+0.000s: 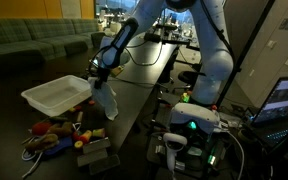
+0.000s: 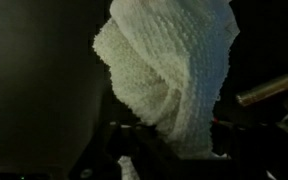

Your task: Pick up the towel on the right, push the objects in front of the white storage container to the left, place the towel inside the storage container

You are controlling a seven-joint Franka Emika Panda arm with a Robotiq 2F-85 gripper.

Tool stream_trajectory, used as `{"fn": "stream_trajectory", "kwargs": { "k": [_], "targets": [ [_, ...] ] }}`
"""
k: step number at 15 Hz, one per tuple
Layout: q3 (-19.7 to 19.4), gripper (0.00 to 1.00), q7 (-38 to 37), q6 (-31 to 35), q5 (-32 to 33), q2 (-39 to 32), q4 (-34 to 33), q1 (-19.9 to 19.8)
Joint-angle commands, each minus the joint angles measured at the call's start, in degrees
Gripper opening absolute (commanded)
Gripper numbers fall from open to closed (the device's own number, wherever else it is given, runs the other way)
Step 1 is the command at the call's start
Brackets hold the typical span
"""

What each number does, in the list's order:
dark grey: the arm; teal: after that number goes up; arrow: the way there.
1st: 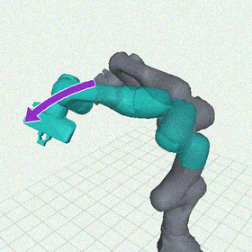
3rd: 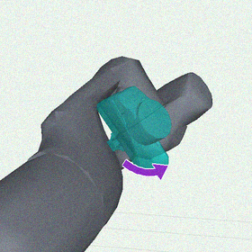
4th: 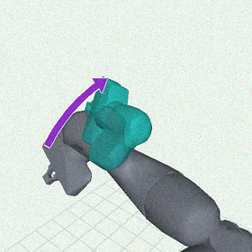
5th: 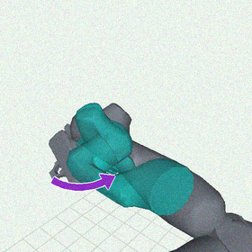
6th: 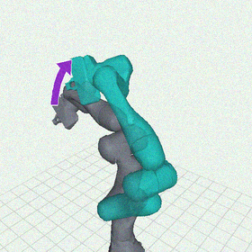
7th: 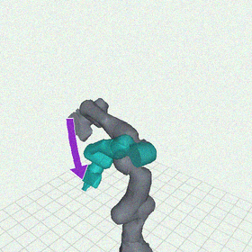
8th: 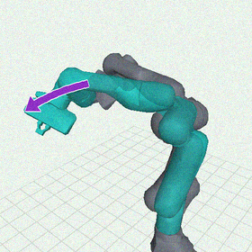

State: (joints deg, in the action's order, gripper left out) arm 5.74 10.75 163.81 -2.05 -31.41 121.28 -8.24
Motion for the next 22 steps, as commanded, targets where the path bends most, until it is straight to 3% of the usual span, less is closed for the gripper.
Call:
{"fn": "stream_trajectory", "kwargs": {
  "k": [1,5,9,16,22],
  "targets": [
    [-4.88,0.03,0.25,0.22,3.6,-0.95,-0.33,1.05],
    [-9.89,0.03,-1.32,0.39,8.83,-7.24,-5.2,3.76],
    [-11.01,0.03,-2.22,0.97,10.15,-15.0,-13.07,5.48],
    [-10.41,0.03,-4.42,0.11,8.67,-25.7,-26.81,6.22],
    [-9.06,0.03,-4.84,0.26,8.05,-26.46,-27.06,5.61]
  ]
}}
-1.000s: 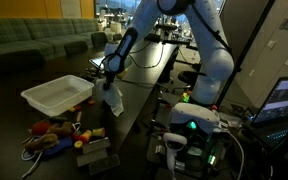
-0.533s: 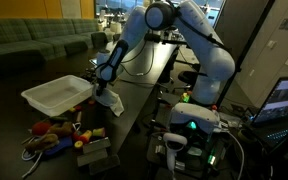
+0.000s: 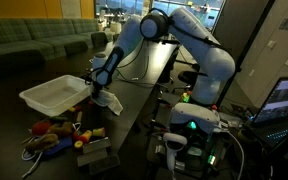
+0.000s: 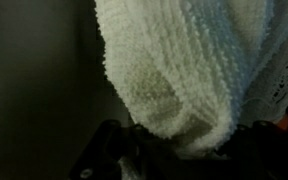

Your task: Pick up the towel on the right, push the objects in front of the white storage container to the left, place the towel inside the storage container

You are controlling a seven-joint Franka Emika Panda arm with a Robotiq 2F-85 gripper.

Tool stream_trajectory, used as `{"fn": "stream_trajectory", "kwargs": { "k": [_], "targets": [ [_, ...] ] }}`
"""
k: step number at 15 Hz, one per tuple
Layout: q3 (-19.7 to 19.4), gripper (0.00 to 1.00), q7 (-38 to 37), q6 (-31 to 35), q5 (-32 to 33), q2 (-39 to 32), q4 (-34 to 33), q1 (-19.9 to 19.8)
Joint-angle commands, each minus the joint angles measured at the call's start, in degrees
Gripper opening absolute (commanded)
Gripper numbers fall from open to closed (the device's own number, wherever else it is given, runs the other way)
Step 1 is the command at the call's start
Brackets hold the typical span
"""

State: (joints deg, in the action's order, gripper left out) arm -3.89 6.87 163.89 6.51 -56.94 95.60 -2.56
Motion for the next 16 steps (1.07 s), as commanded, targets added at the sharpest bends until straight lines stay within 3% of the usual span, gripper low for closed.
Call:
{"fn": "stream_trajectory", "kwargs": {
  "k": [1,12,16],
  "targets": [
    [0.6,0.03,-1.33,0.21,-0.66,-0.49,-0.65,-0.02],
    [7.96,0.03,-2.11,3.54,-4.0,6.06,12.8,-0.78],
    [10.0,0.03,-2.76,5.58,-5.35,5.78,14.57,0.06]
  ]
}}
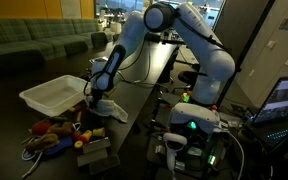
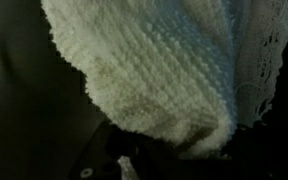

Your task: Pick up the towel on the right, push the objects in front of the white storage container to the left, place the towel inside the storage container

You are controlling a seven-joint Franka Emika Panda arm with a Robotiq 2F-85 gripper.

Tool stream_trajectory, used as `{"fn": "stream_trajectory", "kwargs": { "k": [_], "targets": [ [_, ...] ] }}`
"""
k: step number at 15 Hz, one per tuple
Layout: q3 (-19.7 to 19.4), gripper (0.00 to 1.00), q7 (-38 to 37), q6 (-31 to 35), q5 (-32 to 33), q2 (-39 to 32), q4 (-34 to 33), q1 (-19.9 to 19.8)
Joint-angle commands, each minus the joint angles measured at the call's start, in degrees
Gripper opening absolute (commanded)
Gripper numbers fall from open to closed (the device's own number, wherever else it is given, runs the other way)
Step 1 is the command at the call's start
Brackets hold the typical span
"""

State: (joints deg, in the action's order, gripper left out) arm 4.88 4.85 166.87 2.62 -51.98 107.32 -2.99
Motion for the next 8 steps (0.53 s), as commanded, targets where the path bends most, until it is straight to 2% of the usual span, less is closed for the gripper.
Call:
{"fn": "stream_trajectory", "kwargs": {
  "k": [1,8],
  "targets": [
    [1.25,0.03,-1.03,2.83,-1.45,0.79,2.91,0.91],
    [-0.71,0.03,-3.37,5.53,-1.06,-0.76,-0.49,3.95]
  ]
}}
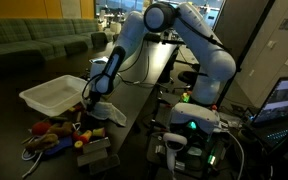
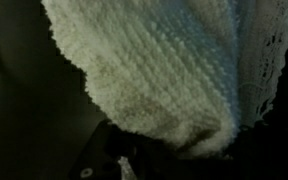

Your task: Pick up the towel on the right, push the objects in front of the white storage container to the left, place the towel inside the storage container

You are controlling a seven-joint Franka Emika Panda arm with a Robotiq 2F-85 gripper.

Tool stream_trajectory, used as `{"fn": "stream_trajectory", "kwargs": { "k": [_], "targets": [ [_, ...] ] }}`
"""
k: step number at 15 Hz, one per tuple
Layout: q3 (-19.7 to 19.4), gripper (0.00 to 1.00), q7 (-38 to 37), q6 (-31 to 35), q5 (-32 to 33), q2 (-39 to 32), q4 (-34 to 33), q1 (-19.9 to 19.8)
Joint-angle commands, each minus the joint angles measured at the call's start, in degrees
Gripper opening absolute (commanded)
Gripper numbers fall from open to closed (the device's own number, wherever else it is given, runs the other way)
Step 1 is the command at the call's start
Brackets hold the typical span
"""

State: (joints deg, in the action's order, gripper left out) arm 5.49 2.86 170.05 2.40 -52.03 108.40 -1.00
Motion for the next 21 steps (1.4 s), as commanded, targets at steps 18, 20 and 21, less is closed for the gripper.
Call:
{"fn": "stream_trajectory", "kwargs": {
  "k": [18,20,21],
  "targets": [
    [-1.4,0.03,-3.5,2.77,-0.94,-7.56,-11.18,6.43],
    [-0.55,0.03,-3.74,3.09,-1.17,-8.13,-12.03,6.93],
    [-0.22,0.03,-4.0,3.37,-1.24,-8.43,-12.43,7.38]
  ]
}}
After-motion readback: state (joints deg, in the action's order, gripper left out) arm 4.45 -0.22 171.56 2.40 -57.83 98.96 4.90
